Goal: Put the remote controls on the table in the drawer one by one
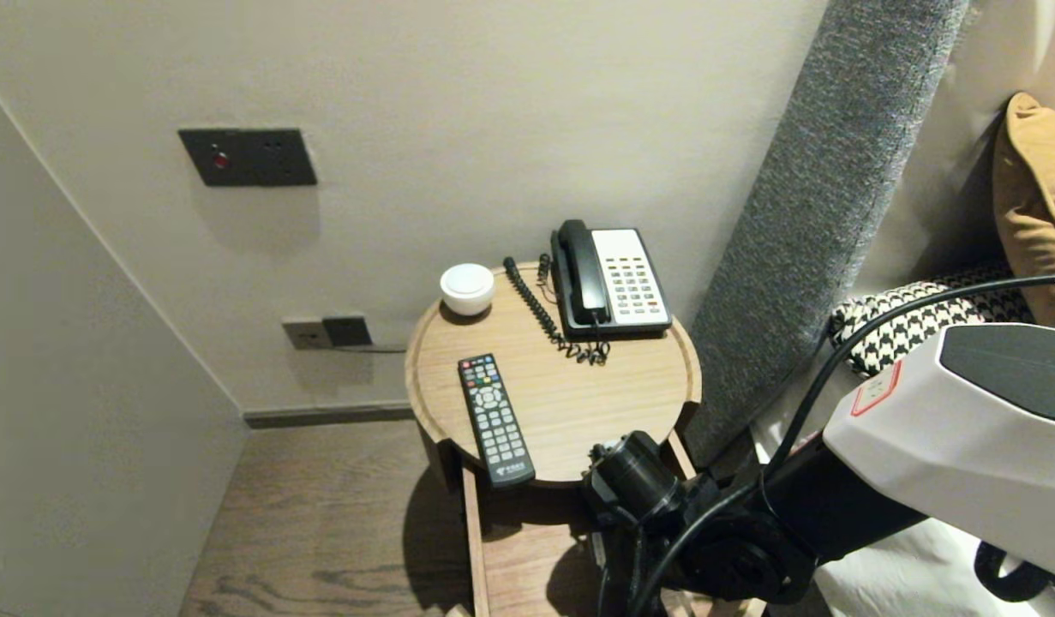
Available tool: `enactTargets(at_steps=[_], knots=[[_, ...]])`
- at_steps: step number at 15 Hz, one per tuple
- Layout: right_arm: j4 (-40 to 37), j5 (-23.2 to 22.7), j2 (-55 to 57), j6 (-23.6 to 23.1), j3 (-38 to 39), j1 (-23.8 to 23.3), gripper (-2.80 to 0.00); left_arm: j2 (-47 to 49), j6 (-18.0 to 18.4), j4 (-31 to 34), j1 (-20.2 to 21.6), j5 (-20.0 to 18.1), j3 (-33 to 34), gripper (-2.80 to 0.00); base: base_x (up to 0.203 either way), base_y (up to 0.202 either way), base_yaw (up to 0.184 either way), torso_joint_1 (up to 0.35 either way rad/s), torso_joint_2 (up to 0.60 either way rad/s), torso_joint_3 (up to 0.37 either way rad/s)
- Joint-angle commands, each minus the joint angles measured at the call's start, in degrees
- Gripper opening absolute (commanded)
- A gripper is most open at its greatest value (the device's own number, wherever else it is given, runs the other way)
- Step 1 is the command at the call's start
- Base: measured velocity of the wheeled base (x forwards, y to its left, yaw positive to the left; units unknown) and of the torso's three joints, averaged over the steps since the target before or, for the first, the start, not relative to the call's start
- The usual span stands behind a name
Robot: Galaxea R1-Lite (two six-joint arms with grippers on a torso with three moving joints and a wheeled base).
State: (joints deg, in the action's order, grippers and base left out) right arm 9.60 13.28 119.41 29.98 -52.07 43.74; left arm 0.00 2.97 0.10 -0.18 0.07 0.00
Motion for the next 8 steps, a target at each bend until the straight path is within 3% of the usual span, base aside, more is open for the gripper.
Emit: enactTargets(at_steps=[1,8], knots=[[0.80,0.04,0.08,0.17,0.10,0.01,-2.80,0.00,0.01,-0.01,0.01,0.01,0.00,-2.80,0.000,0.000,0.000,0.000,0.00,0.000],[2.62,0.00,1.57,0.08,-0.40,0.02,-2.80,0.00,0.01,-0.01,0.01,0.01,0.00,-2.80,0.000,0.000,0.000,0.000,0.00,0.000]])
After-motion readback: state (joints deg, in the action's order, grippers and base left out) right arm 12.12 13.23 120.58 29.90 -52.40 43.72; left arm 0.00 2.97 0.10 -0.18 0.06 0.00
